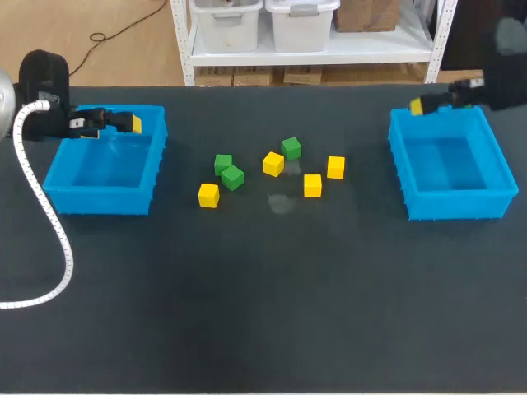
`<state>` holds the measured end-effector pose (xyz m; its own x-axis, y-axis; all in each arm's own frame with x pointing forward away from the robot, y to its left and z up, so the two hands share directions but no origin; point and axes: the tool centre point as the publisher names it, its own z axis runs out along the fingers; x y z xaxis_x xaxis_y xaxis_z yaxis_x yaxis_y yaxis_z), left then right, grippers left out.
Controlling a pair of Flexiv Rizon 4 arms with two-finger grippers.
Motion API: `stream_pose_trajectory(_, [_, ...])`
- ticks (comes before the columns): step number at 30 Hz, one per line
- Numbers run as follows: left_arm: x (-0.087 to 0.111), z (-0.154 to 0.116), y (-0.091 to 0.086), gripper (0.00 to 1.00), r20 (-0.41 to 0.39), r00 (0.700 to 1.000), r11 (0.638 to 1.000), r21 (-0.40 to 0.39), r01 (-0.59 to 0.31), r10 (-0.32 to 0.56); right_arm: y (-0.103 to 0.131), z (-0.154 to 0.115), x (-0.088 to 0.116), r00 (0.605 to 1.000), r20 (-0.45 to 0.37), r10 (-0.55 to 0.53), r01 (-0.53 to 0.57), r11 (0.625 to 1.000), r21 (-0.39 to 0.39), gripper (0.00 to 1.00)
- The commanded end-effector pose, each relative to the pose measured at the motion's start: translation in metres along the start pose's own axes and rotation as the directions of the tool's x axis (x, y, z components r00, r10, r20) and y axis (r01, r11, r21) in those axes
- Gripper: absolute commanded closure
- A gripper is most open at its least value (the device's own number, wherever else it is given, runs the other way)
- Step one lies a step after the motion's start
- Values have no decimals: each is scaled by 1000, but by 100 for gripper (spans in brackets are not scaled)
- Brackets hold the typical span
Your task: Put the green cubes in the right bin and the yellow cubes in the left bin.
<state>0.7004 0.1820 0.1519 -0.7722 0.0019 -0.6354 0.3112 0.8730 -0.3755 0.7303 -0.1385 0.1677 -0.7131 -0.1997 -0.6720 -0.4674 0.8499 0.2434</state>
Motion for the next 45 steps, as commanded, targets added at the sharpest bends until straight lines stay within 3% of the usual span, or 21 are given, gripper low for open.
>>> stream_pose_trajectory(1, [1, 0, 3, 0, 7, 1000, 1000, 11, -2, 2, 1, 42, -26, 999, -46, -16, 16, 1000, 14, 0])
stream_pose_trajectory(8, [1, 0, 3, 0, 7, 1000, 1000, 11, -2, 2, 8, 83, -45, 977, -136, -162, 163, 987, -4, 0])
stream_pose_trajectory(10, [1, 0, 3, 0, 7, 1000, 1000, 11, -2, 2, 11, 94, -52, 956, -165, -241, 241, 970, -21, 0])
stream_pose_trajectory(12, [1, 0, 3, 0, 7, 1000, 1000, 11, -2, 2, 19, 104, -56, 911, -197, -361, 358, 932, -50, 0])
stream_pose_trajectory(16, [1, 0, 3, 0, 7, 1000, 1000, 11, -2, 2, 36, 128, -57, 775, -270, -572, 565, 818, -109, 0])
stream_pose_trajectory(20, [1, 0, 3, 0, 7, 1000, 1000, 11, -2, 2, 49, 152, -50, 593, -341, -729, 712, 673, -202, 0])
stream_pose_trajectory(25, [1, 0, 3, 0, 7, 1000, 1000, 11, -2, 2, 64, 174, -43, 365, -379, -851, 808, 491, -325, 0])
stream_pose_trajectory(30, [1, 0, 3, 0, 7, 1000, 1000, 11, -2, 2, 74, 195, -48, 223, -376, -899, 880, 352, -319, 0])
stream_pose_trajectory(37, [1, 0, 3, 0, 7, 1000, 1000, 11, -2, 2, 82, 219, -51, 124, -390, -912, 882, 282, -377, 0])
stream_pose_trajectory(42, [1, 0, 3, 0, 7, 1000, 1000, 11, -2, 2, 83, 228, -42, 97, -389, -916, 848, 281, -449, 0])
stream_pose_trajectory(45, [1, 0, 3, 0, 7, 1000, 1000, 11, -2, 2, 82, 236, -35, 106, -389, -915, 825, 299, -479, 0])
